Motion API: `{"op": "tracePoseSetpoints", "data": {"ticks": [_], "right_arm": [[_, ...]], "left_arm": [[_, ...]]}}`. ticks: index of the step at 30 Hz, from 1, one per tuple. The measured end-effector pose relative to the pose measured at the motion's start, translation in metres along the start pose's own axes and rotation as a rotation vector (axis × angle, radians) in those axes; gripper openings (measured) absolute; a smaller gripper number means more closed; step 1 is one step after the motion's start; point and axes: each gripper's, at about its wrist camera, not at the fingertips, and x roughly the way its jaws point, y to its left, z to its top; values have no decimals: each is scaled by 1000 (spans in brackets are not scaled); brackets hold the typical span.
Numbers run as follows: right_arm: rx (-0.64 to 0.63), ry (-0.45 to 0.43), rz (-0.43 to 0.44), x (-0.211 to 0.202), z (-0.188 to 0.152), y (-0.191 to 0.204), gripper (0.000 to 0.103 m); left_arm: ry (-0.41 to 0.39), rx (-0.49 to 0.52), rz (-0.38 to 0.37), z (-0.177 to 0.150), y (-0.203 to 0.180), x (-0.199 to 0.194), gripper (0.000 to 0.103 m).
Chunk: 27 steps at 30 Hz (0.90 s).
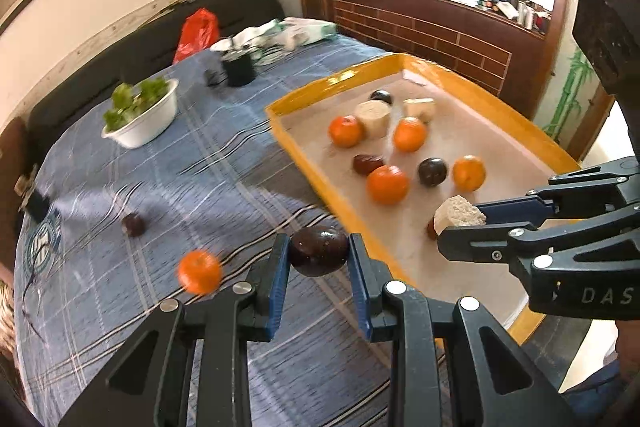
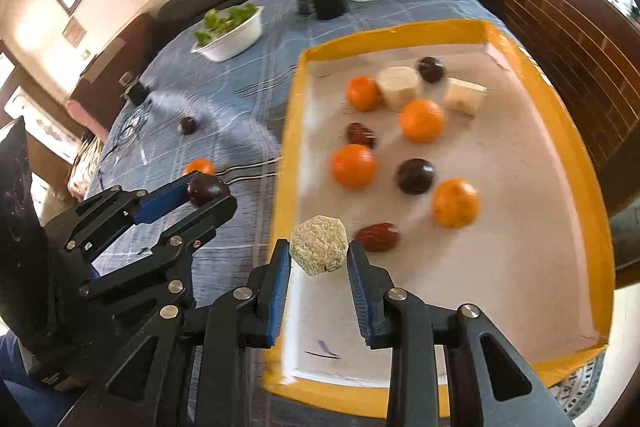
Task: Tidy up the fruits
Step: 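Lift and carry the dark plum and white chunk over the yellow tray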
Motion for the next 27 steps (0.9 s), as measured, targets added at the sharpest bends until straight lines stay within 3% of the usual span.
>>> {"op": "tracePoseSetpoints", "data": {"ticks": [13,27], "right_arm": [[84,16,-72,-11,-13,-50,32],[104,47,-89,-5,-17,-67,32]], "left_arm": [[13,27,-143,12,-44,19,28],[90,88,-214,0,-75,40,28]]}}
